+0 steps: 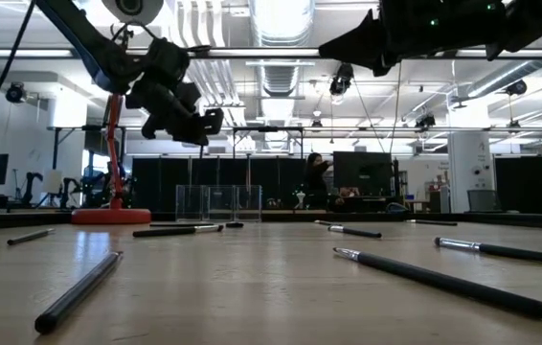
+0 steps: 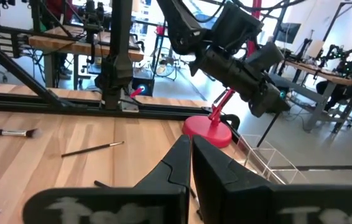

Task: Pick & Place Makeup Supplies
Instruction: Put the makeup brush into the transparent organizer

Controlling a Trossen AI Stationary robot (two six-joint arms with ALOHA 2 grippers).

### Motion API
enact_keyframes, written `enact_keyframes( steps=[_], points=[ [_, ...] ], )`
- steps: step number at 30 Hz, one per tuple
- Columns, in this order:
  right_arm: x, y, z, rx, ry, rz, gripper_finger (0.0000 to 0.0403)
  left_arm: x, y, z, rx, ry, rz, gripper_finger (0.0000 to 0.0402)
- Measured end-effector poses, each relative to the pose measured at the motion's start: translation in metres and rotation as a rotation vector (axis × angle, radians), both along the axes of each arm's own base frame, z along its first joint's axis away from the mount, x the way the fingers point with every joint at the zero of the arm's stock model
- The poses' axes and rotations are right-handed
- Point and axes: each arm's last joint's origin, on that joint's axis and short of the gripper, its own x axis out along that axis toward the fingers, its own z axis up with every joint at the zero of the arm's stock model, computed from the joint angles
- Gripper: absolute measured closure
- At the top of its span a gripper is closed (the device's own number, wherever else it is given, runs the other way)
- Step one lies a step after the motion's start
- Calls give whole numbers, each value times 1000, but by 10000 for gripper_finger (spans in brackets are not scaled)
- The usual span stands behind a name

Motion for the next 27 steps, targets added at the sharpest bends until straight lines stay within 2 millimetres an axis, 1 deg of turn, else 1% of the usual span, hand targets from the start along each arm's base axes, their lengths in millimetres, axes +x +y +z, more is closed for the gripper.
enact_keyframes(
  steps=[8,18,27],
  points=[
    [0,0,0,-10,2,1,394,3,4,-13,-33,33,5,390],
    [0,0,0,-14,1,3,394,0,5,-21,-92,96,17,388],
    [0,0,0,-18,2,3,394,-2,8,-21,-131,94,27,386]
  ],
)
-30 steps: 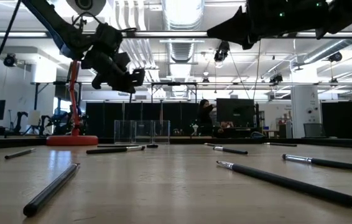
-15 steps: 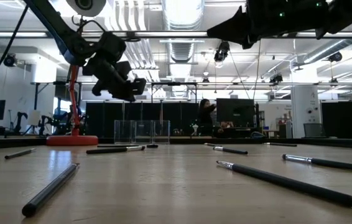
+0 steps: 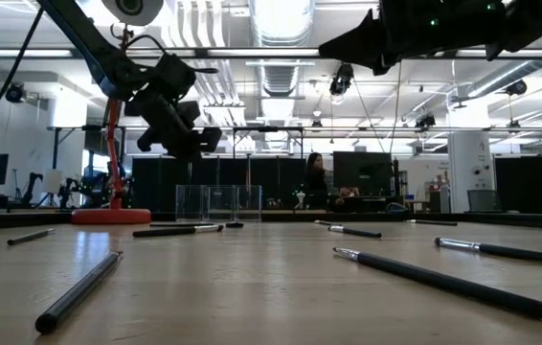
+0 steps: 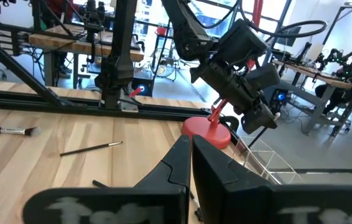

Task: Pick & Place Makeup Supplies
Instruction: Put the makeup brush into the transparent organizer

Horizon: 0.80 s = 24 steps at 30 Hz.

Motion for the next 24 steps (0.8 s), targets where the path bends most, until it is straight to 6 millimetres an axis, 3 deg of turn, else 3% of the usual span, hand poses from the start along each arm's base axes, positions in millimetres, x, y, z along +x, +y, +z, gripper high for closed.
enact_keyframes(
  steps=[12,24],
  points=[
    [0,0,0,0,0,0,394,1,5,-15,-39,37,10,384],
    [0,0,0,-5,1,0,394,5,8,-8,-65,23,-20,347]
  ],
)
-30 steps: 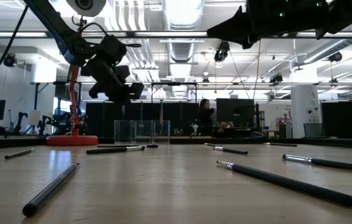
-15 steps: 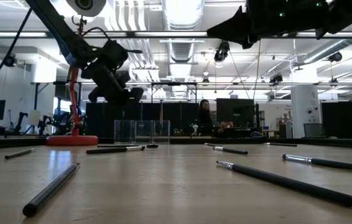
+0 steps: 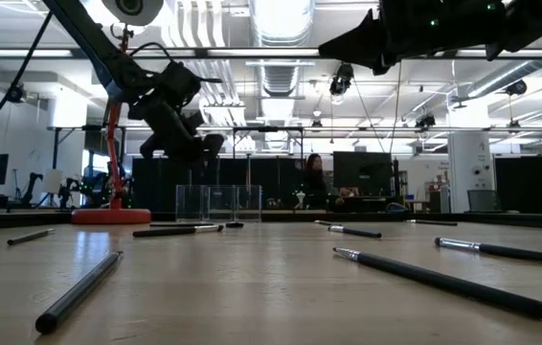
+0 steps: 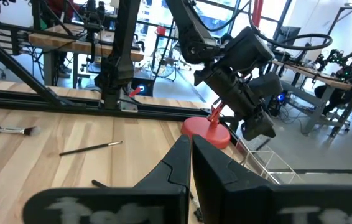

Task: Pick & Place Makeup Supplies
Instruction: Put the makeup brush into the transparent organizer

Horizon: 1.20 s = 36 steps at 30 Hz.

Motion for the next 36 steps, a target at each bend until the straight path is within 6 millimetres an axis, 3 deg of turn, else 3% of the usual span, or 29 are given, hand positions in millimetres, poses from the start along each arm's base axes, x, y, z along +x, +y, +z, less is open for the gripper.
enact_keyframes(
  steps=[8,13,17,22,29,36],
  points=[
    [0,0,0,5,1,0,394,-1,-2,1,-28,46,-41,345],
    [0,0,-1,6,6,0,394,-1,-18,11,-45,48,-143,369],
    [0,0,-1,6,10,-1,394,4,-47,11,-35,49,-240,397],
    [0,0,-2,38,17,-5,394,12,-95,6,29,-12,-403,400],
    [-7,0,-6,84,106,-44,394,14,-164,-19,74,-124,-645,401],
    [-18,5,-17,151,235,-133,394,5,-202,-43,-16,-130,-759,401]
  ],
)
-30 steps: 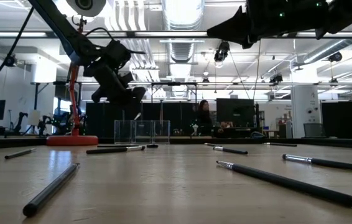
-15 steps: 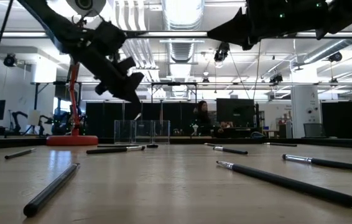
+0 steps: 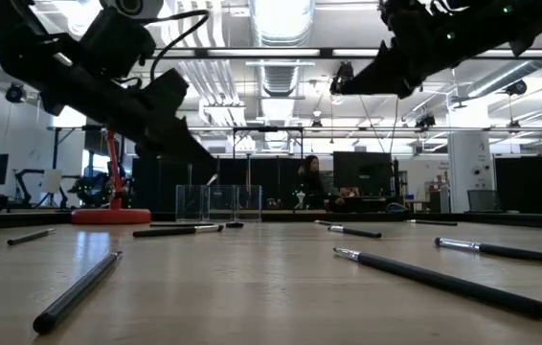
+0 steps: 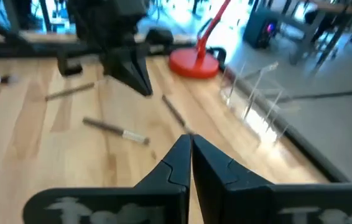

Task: Pick & Place Makeup Supplies
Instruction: Put the makeup brush into the transparent organizer

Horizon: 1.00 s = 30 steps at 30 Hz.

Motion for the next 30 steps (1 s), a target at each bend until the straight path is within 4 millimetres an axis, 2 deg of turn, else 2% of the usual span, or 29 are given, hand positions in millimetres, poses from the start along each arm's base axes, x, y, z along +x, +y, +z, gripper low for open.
enact_keyframes(
  steps=[4,8,13,17,21,25,30],
  points=[
    [-3,9,-11,8,40,7,394,-1,-15,-6,-8,69,-57,401],
    [-6,14,-21,-3,66,-25,394,1,-27,-4,-11,97,-107,401],
    [-10,14,-28,3,80,-46,394,8,-25,5,-130,118,29,398],
    [-10,14,-28,3,78,-47,394,15,-21,11,-118,198,109,370],
    [-10,14,-29,2,80,-47,394,29,-21,16,-160,230,101,327],
    [-10,14,-29,1,80,-46,394,47,-21,14,-175,297,102,294],
    [-10,14,-29,0,81,-45,394,66,-17,2,-170,433,127,279]
  ],
)
